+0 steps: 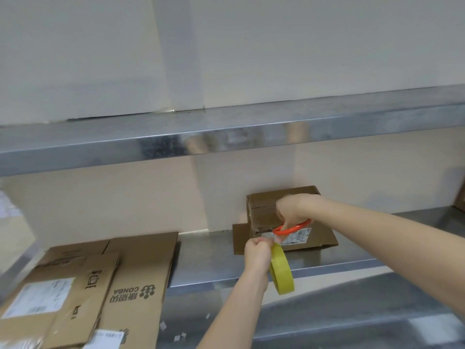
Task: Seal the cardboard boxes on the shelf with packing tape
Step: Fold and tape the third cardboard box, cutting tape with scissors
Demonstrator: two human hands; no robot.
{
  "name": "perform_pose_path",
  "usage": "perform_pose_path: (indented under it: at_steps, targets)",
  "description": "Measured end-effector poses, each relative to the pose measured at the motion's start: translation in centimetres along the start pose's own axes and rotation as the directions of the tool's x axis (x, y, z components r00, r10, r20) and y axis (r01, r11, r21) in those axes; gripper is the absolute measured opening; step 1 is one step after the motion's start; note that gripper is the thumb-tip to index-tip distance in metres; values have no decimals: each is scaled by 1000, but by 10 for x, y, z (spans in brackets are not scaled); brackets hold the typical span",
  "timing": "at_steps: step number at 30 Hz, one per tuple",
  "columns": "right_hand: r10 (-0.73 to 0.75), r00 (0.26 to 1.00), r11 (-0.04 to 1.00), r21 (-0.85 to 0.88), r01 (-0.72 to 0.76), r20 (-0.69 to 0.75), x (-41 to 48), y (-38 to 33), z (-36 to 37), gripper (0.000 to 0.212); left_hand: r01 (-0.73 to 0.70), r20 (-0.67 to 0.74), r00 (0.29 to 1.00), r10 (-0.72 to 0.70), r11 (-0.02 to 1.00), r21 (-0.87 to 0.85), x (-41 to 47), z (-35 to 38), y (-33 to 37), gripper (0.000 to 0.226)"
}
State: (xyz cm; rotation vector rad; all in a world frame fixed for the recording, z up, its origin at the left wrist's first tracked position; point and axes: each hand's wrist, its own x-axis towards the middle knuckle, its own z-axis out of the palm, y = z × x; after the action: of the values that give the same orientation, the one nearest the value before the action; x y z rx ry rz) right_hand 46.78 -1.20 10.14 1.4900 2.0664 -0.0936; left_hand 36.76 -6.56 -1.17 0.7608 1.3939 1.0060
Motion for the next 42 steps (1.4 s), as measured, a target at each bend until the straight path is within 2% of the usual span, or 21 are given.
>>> perform_pose_path:
  at_steps: [4,9,11,14,22,27,32,35,39,42]
  targets:
    - [-10,1000,997,74,12,-28,-3,12,4,70,-89,-69,994,89,996,10,10,-22,4,9]
    - [-37,997,990,130,46,-73,-4,21,13,76,-261,-112,951,288,942,210,20,-62,5,9]
    - [-58,993,983,169,76,-105,-4,24,18,71,-323,-114,918,379,883,341,26,-73,3,9]
    - [-73,984,971,215,107,-162,-10,30,26,59,-350,-150,886,439,844,406,33,-83,1,9]
    - [-68,962,951,273,142,-264,-16,32,38,56,-273,-273,860,431,842,466,47,-90,-3,16]
    - [-65,965,945,296,142,-255,-17,35,39,56,-232,-319,851,417,843,485,57,-88,0,17]
    - [-73,965,942,301,151,-253,-18,35,38,57,-189,-378,854,357,890,414,63,-91,2,19]
    - [-75,958,945,288,157,-276,-17,35,36,57,-205,-404,860,313,935,288,63,-88,4,13]
    - [-82,954,950,267,163,-288,-14,41,33,54,-228,-388,873,296,950,213,65,-86,10,34]
    - [-86,951,950,263,168,-297,-11,43,32,52,-197,-367,882,295,939,281,71,-91,13,40]
